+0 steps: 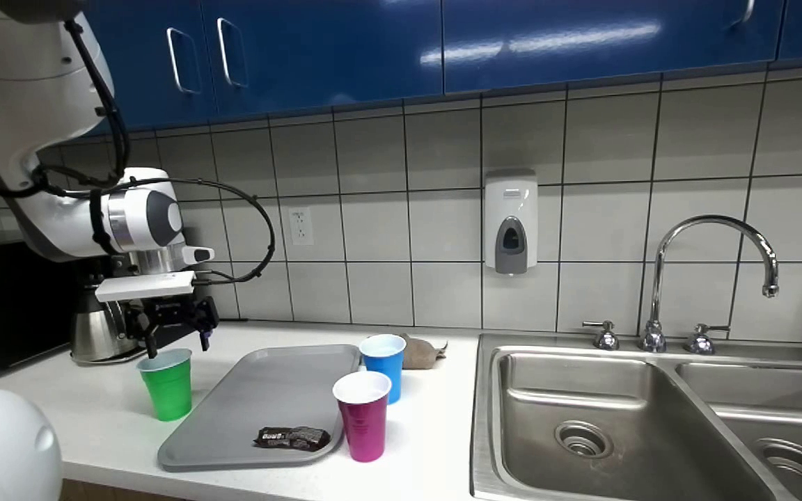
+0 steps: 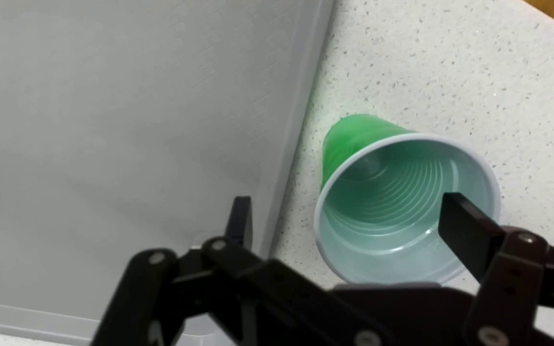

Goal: Pick the cups and place them on the tray

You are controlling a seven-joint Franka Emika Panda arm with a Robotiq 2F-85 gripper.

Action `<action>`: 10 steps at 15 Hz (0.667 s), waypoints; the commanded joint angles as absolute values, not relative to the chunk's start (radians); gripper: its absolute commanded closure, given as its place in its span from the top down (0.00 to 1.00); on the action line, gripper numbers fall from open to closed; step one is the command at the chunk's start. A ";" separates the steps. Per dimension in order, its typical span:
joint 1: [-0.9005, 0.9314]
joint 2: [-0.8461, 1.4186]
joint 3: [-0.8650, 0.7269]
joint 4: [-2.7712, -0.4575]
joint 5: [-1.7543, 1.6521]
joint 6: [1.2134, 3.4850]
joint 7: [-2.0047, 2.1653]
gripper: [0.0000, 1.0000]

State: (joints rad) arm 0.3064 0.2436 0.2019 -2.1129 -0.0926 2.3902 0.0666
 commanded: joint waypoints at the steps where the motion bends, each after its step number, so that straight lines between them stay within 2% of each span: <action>1: 0.322 0.281 0.200 -2.065 -0.115 2.371 0.166 1.00; 10: 0.336 0.320 0.198 -2.053 -0.108 2.375 0.225 1.00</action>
State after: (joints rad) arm 0.3248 0.3065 0.2017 -2.0766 -0.0926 2.3906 0.1862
